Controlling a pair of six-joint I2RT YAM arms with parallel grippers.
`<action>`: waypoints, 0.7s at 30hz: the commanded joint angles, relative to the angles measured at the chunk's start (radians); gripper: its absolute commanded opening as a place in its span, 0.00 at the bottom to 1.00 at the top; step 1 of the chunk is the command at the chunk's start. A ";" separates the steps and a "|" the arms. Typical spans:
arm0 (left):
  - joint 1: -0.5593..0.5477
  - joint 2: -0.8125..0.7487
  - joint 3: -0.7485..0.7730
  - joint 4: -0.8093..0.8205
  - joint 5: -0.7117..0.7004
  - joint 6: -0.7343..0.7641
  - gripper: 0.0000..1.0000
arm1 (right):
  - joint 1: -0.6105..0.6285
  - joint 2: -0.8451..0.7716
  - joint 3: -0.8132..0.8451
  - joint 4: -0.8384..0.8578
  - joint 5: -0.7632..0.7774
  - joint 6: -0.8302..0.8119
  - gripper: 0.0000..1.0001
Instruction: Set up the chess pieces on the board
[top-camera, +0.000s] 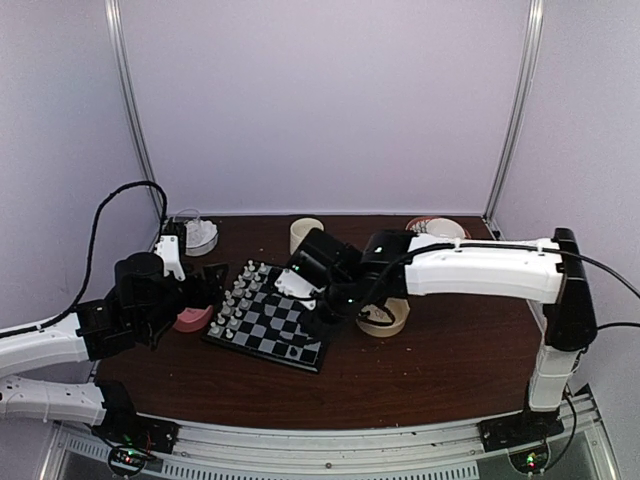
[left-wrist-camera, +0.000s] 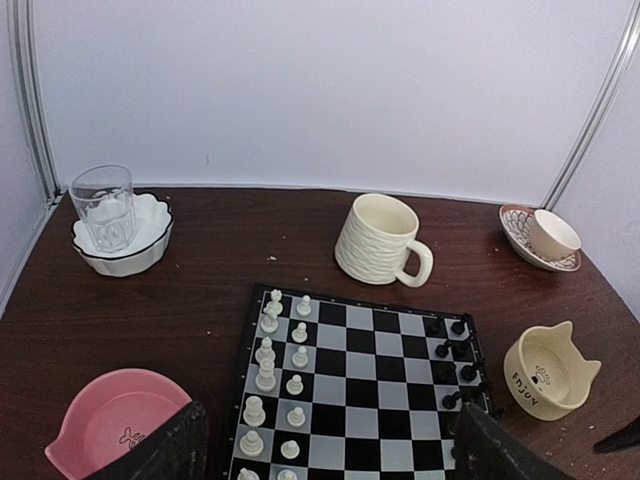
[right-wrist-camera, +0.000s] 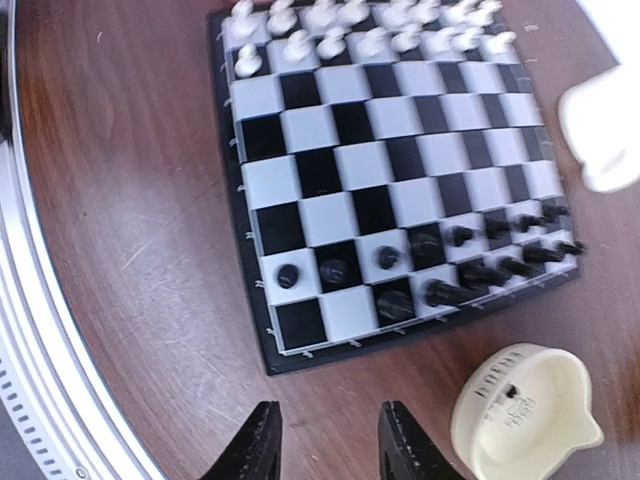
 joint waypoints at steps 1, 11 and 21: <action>0.005 0.013 0.002 0.043 0.022 0.022 0.85 | -0.096 -0.131 -0.159 0.133 0.102 0.027 0.35; 0.005 0.076 0.016 0.089 0.177 0.108 0.85 | -0.365 -0.158 -0.456 0.420 -0.024 0.195 0.33; 0.005 0.123 0.037 0.082 0.205 0.133 0.85 | -0.401 -0.125 -0.442 0.351 0.018 0.200 0.36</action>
